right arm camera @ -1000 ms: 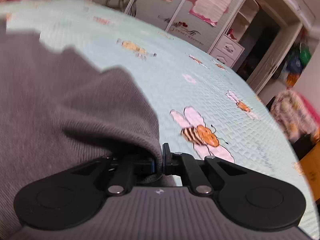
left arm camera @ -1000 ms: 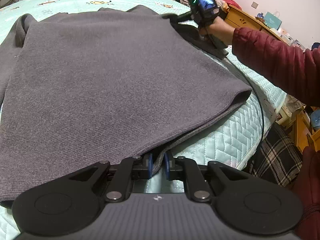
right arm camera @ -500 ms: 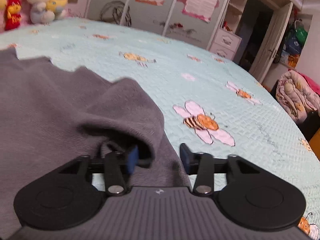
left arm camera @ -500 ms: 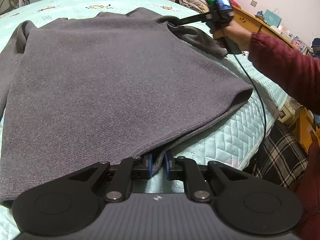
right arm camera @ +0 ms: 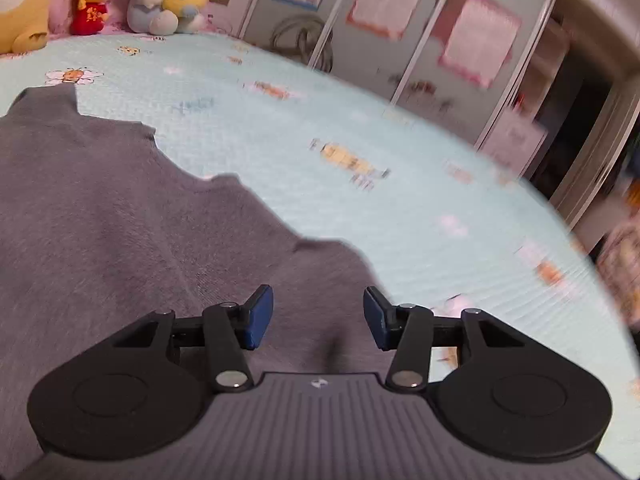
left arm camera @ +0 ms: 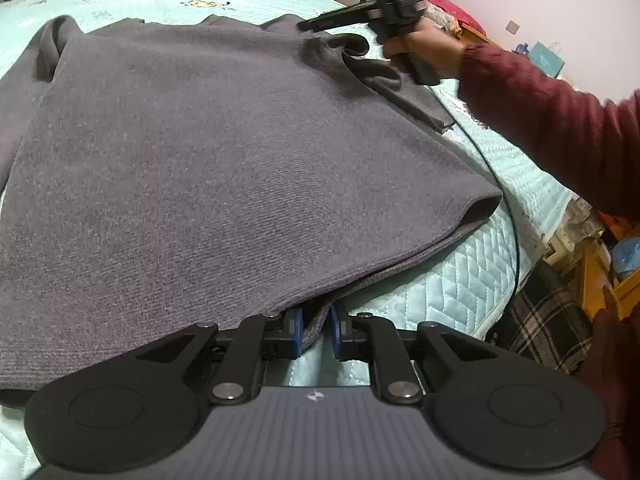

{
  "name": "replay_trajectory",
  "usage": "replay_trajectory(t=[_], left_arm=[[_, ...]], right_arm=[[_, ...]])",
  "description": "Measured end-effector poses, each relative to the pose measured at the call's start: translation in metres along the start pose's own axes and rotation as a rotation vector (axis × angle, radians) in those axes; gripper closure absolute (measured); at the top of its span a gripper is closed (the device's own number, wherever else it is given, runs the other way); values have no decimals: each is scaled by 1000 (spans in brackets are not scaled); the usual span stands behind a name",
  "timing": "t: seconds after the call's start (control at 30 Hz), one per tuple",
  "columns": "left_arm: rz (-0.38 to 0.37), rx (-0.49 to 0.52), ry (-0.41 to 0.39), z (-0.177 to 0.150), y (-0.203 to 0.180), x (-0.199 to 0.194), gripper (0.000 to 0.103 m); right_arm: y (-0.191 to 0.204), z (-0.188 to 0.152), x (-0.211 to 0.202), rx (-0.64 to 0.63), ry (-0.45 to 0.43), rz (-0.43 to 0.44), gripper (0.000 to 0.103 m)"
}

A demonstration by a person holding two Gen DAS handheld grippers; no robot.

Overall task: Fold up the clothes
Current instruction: 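Grasp the shoulder edge with the right gripper while the left gripper holds the hem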

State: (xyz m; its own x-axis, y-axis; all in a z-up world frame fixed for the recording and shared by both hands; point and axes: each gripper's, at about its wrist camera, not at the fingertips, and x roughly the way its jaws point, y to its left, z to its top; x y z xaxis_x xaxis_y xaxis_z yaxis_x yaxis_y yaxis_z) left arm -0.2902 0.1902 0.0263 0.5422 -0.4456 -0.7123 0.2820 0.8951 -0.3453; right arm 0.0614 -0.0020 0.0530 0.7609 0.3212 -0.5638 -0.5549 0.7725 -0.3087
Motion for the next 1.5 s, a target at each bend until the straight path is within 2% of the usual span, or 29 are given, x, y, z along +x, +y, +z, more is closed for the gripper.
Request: replay_trajectory(t=[0.1, 0.17, 0.2, 0.23, 0.33, 0.43, 0.47, 0.53, 0.6, 0.7, 0.77, 0.83, 0.9, 0.93, 0.97, 1.07, 1.13, 1.2, 1.23, 1.27, 1.3, 1.33, 1.4, 1.5], left_arm=[[-35, -46, -11, -2, 7, 0, 87], [-52, -72, -16, -3, 11, 0, 87], [-59, -80, -18, -3, 12, -1, 87], [-66, -89, -20, -4, 14, -1, 87], [-70, -86, -21, -4, 12, -1, 87], [-75, -90, -26, -5, 13, -1, 87], [-76, -93, -28, -6, 13, -1, 87], [-80, -100, -32, -7, 13, -1, 87], [-83, -100, -34, -7, 14, -1, 87], [-82, -97, -34, -6, 14, -1, 87], [-75, -90, -38, -7, 13, -2, 87], [-70, -85, -41, -7, 12, -2, 87], [-77, -90, -41, -7, 14, -2, 87], [-84, -96, -41, -7, 15, -2, 87], [-90, -102, -42, -8, 17, -2, 87], [-111, -123, -44, -8, 22, -2, 87], [-125, -136, -46, -8, 25, -1, 87], [-138, -149, -47, -9, 28, -1, 87], [-140, -153, -48, -9, 29, -2, 87], [-141, -156, -49, -10, 29, -2, 87], [-142, -159, -51, -11, 29, -2, 87], [-139, -154, -52, -11, 28, -2, 87], [-127, -141, -55, -12, 24, -2, 87], [-103, -117, -61, -13, 17, 0, 87]], right_arm=[[-2, 1, 24, 67, 54, 5, 46], [-1, 0, 31, 88, 72, 18, 49], [-1, 0, 33, 96, 79, 27, 65], [0, 0, 34, 104, 85, 37, 89], [1, 2, 37, 70, 78, 25, 96], [-21, 2, 47, 108, 74, -51, 100], [-32, 1, 50, 153, 72, -67, 100], [-45, -1, 57, 237, 80, -24, 101], [-43, -3, 62, 232, 93, -10, 101], [-49, -6, 60, 289, 69, 17, 99], [-53, -6, 54, 327, 71, 30, 93], [-52, -1, 38, 348, 44, 4, 77], [-38, 11, 20, 277, -25, -58, 72], [-25, 18, 13, 203, -61, -40, 72], [-12, 23, 12, 144, -67, 15, 72], [25, 34, 24, 29, 14, 180, 74], [30, 36, 50, 54, 80, 251, 74], [14, 33, 83, 174, 122, 238, 75], [-2, 33, 96, 269, 103, 247, 82], [-15, 34, 106, 343, 96, 219, 95], [-25, 35, 113, 384, 97, 164, 103], [-32, 34, 119, 425, 97, 144, 103], [-40, 32, 122, 494, 92, 167, 103], [-31, 33, 101, 455, 42, 111, 103]])
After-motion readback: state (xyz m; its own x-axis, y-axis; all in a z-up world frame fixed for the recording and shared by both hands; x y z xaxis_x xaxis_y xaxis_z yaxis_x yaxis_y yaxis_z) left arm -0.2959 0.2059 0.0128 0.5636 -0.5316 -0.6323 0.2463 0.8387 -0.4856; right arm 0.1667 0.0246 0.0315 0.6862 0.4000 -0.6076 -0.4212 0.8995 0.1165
